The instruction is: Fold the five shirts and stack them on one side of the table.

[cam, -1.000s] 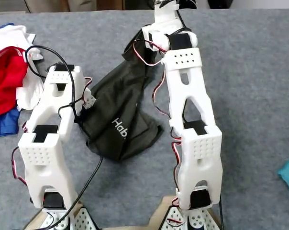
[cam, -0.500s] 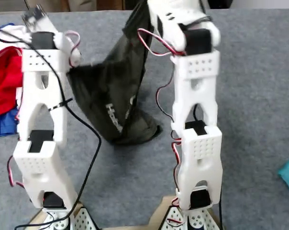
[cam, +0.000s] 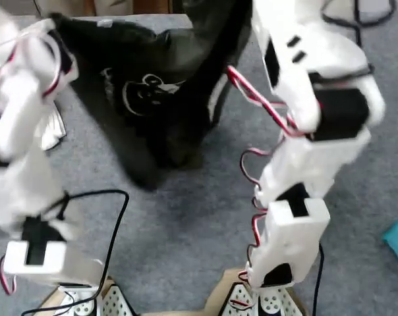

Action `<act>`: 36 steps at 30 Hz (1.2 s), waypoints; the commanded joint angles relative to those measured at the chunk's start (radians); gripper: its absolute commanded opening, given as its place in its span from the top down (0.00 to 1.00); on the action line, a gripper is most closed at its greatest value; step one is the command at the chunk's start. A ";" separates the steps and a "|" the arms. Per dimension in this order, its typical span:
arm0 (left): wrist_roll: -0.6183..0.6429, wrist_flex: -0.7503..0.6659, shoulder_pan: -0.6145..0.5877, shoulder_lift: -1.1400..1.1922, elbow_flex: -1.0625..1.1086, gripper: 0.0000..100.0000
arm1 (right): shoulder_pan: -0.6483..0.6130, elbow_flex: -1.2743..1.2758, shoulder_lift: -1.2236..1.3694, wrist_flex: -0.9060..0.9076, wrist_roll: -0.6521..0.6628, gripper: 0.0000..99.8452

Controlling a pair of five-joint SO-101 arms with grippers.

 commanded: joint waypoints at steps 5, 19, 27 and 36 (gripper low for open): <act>-0.051 0.005 -0.075 -0.214 -0.032 0.98 | 0.028 -0.021 -0.173 0.247 0.000 1.00; -0.049 0.014 -0.176 -0.394 -0.032 0.98 | 0.170 -0.019 -0.536 0.041 -0.029 1.00; -0.041 0.014 -0.172 -0.461 0.103 0.98 | 0.134 -0.019 -0.545 -0.015 -0.028 1.00; -0.041 0.012 -0.172 -0.645 0.557 0.98 | -0.002 -0.018 -0.519 0.190 0.000 1.00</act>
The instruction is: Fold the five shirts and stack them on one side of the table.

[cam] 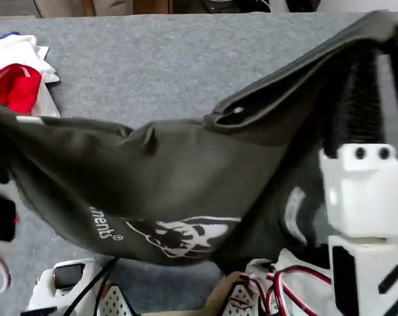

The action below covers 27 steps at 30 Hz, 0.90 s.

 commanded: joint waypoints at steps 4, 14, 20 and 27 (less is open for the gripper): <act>0.003 -0.026 -0.002 -0.039 0.388 0.98 | -0.018 0.004 0.088 0.081 0.002 1.00; 0.003 -0.733 -0.002 -0.039 1.183 0.98 | -0.013 -0.007 0.418 0.078 0.002 1.00; 0.003 -1.298 -0.002 -0.035 1.504 0.98 | -0.012 -0.008 0.714 -0.043 0.002 1.00; 0.002 -1.735 0.000 0.165 1.596 0.98 | 0.012 -0.008 1.018 -0.351 0.002 1.00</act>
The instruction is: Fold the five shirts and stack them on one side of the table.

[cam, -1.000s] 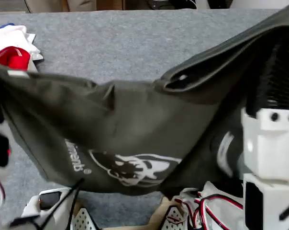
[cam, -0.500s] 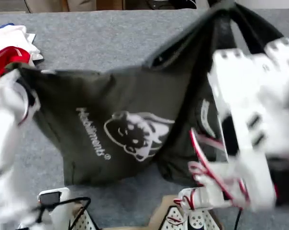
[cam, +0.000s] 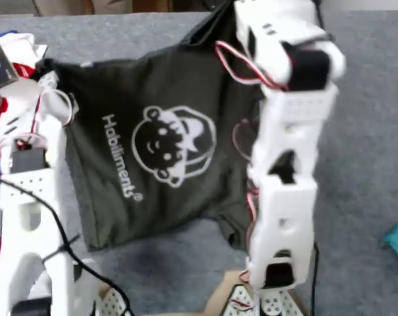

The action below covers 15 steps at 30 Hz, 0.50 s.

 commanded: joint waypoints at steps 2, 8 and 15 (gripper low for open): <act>0.002 -0.212 -0.002 0.179 -0.055 0.98 | 0.025 -0.018 0.151 -0.236 0.003 1.00; 0.002 -0.216 -0.002 0.519 -0.324 0.98 | 0.031 -0.018 0.314 -0.451 0.006 1.00; -0.005 -0.215 0.014 0.858 -0.664 0.98 | 0.033 -0.018 0.427 -0.736 0.006 1.00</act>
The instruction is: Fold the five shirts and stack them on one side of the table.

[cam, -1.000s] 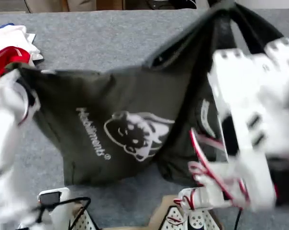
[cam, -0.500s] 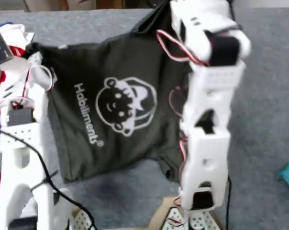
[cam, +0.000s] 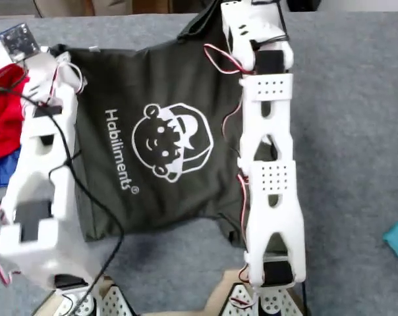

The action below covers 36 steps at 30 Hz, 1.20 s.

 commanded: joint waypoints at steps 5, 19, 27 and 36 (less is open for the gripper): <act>-0.005 -0.020 0.023 0.251 -0.384 0.98 | 0.024 -0.013 0.059 -0.321 0.008 1.00; -0.006 0.388 0.018 0.495 -0.884 0.98 | 0.025 -0.021 0.088 -0.308 0.031 1.00; -0.006 0.919 0.018 0.503 -1.123 0.98 | 0.025 -0.019 -0.071 0.112 0.107 1.00; -0.146 1.255 0.026 0.503 -1.209 0.98 | 0.024 -0.019 -0.249 0.546 0.173 1.00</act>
